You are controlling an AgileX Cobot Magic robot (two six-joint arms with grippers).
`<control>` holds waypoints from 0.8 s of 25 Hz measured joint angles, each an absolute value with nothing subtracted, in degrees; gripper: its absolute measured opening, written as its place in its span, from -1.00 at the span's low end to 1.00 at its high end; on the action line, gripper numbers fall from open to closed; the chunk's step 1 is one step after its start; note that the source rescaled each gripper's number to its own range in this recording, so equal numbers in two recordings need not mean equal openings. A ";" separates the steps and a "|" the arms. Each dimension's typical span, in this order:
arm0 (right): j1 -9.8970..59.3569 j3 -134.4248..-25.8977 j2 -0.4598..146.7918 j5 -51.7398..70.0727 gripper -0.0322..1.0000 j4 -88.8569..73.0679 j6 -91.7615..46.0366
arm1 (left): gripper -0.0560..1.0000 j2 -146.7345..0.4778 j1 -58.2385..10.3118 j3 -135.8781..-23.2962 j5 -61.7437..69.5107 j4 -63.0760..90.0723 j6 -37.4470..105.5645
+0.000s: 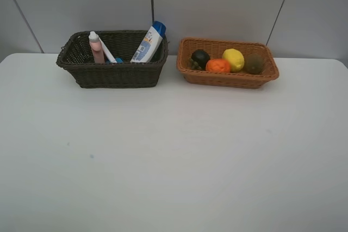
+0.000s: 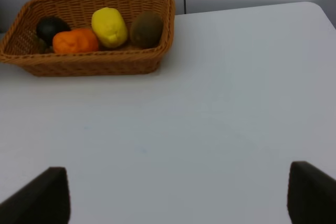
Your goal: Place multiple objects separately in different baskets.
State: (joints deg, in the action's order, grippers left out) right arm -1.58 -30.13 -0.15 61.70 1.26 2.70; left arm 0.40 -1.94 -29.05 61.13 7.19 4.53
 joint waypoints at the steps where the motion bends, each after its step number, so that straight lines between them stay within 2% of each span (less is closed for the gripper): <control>1: -1.58 -30.13 -0.15 61.70 0.91 1.26 2.70 | 0.99 0.40 -1.94 -29.05 61.13 7.19 4.53; 20: -1.58 -30.13 -0.15 61.70 0.91 1.26 2.70 | 0.99 0.40 -1.94 -29.05 61.13 7.19 4.53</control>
